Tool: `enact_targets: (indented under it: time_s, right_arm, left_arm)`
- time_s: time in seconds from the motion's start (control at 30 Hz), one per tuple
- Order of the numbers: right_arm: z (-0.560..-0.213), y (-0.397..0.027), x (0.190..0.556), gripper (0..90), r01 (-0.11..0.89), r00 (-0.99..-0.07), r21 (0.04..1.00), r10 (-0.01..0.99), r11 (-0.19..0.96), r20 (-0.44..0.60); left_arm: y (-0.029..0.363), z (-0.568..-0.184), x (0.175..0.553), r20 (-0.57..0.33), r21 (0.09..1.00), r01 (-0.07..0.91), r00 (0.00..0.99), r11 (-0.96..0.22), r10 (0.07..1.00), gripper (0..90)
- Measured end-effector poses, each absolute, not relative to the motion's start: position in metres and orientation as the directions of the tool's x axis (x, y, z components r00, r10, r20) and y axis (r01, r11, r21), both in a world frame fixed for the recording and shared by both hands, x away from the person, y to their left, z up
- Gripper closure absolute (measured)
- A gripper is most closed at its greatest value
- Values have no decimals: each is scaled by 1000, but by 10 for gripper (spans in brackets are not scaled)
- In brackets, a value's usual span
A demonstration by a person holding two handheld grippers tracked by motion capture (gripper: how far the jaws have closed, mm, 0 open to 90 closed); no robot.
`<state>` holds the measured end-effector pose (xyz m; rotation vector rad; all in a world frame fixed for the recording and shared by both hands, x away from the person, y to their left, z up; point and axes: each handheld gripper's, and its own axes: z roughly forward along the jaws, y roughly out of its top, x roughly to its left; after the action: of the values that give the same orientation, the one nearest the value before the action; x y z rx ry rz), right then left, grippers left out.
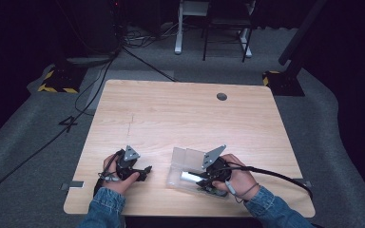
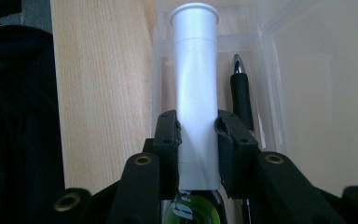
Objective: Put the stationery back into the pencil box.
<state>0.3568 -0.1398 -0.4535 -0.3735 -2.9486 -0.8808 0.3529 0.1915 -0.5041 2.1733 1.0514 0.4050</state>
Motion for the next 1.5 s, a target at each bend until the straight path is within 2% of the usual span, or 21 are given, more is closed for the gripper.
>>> enact_targets:
  time_s: [1.5]
  right_arm:
    - [-460, -138, 362, 711, 255, -965, 525, 248, 812, 84]
  left_arm:
    - [192, -504, 353, -13, 692, 567, 628, -447, 778, 181]
